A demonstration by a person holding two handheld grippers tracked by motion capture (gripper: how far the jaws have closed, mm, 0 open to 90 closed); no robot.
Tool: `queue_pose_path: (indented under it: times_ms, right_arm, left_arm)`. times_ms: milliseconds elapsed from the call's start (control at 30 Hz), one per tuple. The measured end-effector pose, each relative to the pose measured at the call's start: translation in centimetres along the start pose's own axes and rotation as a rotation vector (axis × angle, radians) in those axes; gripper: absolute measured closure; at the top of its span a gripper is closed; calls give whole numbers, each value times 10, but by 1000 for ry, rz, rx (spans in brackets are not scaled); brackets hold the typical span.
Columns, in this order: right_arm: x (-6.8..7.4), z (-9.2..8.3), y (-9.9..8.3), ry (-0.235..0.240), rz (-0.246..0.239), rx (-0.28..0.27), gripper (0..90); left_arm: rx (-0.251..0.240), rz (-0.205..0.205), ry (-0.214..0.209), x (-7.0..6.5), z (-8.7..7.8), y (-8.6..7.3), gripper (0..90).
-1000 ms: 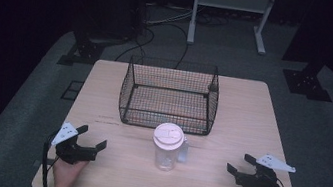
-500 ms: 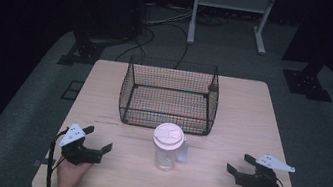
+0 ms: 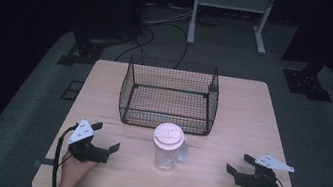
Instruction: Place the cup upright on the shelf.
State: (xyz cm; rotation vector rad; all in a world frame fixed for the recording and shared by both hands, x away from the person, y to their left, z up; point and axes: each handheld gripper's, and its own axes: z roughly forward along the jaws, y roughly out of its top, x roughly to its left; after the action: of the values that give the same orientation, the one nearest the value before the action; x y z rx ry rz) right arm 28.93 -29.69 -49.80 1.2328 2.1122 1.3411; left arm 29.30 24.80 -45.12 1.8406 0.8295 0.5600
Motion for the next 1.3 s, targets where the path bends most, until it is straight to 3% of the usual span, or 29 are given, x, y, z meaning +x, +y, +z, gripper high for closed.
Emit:
queue_pose_path:
  times_ms: [333,533,933,1300]
  right_arm:
    - [0,0,0,0,0,1,129]
    - [-1,0,0,-1,1,0,129]
    - [-1,0,0,-1,1,-2,129]
    - [-1,-1,0,2,2,-5,129]
  left_arm:
    - [7,77,-62,-13,-3,24,0]
    - [-3,81,-105,-17,-5,35,0]
    - [31,136,-189,-32,-4,59,0]
    - [47,177,-232,-41,-4,77,0]
